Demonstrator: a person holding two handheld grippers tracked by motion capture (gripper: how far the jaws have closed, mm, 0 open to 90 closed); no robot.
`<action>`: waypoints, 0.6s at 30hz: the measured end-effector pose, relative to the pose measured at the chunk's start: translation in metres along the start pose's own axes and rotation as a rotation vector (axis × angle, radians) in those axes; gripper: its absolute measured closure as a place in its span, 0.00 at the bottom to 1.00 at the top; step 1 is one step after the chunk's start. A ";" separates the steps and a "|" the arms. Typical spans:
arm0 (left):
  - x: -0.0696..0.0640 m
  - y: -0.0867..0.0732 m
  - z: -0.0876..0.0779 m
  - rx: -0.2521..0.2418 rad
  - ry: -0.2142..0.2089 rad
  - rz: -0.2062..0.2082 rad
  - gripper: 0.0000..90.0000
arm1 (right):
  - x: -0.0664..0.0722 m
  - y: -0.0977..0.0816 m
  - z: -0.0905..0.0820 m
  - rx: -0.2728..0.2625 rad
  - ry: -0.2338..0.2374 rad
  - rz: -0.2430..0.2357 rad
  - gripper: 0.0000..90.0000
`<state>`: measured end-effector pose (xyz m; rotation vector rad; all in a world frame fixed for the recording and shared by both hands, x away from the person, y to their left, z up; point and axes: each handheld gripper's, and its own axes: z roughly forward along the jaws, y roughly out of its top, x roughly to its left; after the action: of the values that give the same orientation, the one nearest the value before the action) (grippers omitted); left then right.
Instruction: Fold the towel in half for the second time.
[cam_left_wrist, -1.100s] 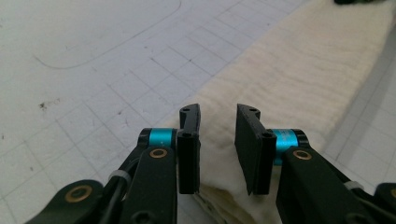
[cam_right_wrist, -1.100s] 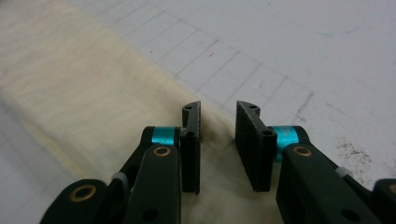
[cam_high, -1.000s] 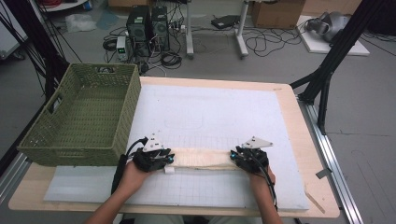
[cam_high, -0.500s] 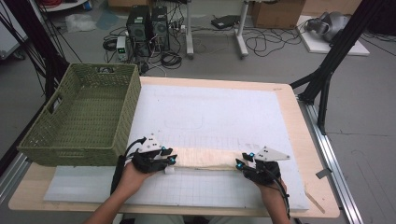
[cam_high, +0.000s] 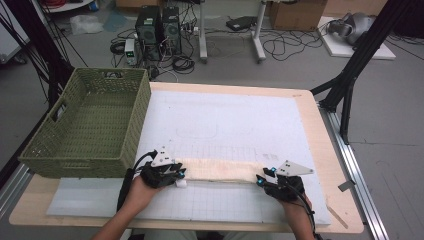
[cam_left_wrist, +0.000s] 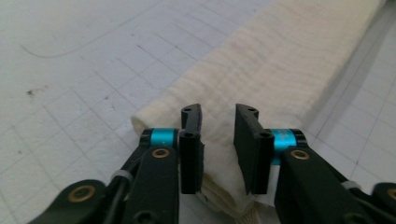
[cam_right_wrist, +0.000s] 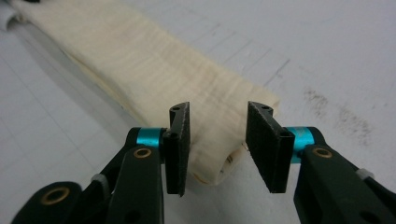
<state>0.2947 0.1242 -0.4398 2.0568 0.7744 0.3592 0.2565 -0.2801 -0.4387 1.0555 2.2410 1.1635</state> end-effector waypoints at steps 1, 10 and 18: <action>0.002 0.001 -0.002 -0.015 0.002 -0.013 0.70 | 0.000 0.002 -0.005 -0.028 -0.005 0.002 0.64; 0.020 0.005 -0.024 -0.216 0.008 -0.115 0.41 | -0.010 0.001 -0.024 -0.088 -0.106 0.020 0.36; 0.027 0.007 -0.037 -0.331 0.045 -0.162 0.20 | -0.018 0.000 -0.034 -0.114 -0.152 0.050 0.22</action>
<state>0.2983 0.1625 -0.4138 1.6712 0.8417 0.4141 0.2455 -0.3117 -0.4192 1.1208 2.0188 1.1748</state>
